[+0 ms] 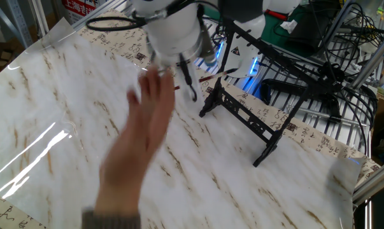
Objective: Place the brush on the pen rack
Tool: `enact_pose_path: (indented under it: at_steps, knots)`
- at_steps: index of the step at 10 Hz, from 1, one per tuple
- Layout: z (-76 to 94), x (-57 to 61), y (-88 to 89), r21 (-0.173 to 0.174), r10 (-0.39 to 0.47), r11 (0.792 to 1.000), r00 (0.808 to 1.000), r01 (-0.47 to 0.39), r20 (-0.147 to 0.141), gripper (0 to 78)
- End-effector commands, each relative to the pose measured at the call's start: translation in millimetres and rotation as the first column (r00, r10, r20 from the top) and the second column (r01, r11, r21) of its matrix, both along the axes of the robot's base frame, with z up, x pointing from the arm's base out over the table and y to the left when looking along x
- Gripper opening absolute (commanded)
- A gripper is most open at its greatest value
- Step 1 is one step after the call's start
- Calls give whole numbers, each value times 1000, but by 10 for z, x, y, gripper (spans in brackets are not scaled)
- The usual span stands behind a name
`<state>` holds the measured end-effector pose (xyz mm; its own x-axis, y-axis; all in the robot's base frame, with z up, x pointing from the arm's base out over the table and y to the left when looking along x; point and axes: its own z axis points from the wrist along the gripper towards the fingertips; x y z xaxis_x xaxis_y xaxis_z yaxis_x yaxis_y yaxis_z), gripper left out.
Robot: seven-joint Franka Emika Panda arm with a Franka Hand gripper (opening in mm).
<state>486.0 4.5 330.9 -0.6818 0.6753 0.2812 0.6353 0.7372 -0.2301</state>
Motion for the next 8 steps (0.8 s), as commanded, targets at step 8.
enact_pose_path:
  at_steps: [8]
  knots:
    - [-425,357,-124,-130,244,969,908,-212,341,11]
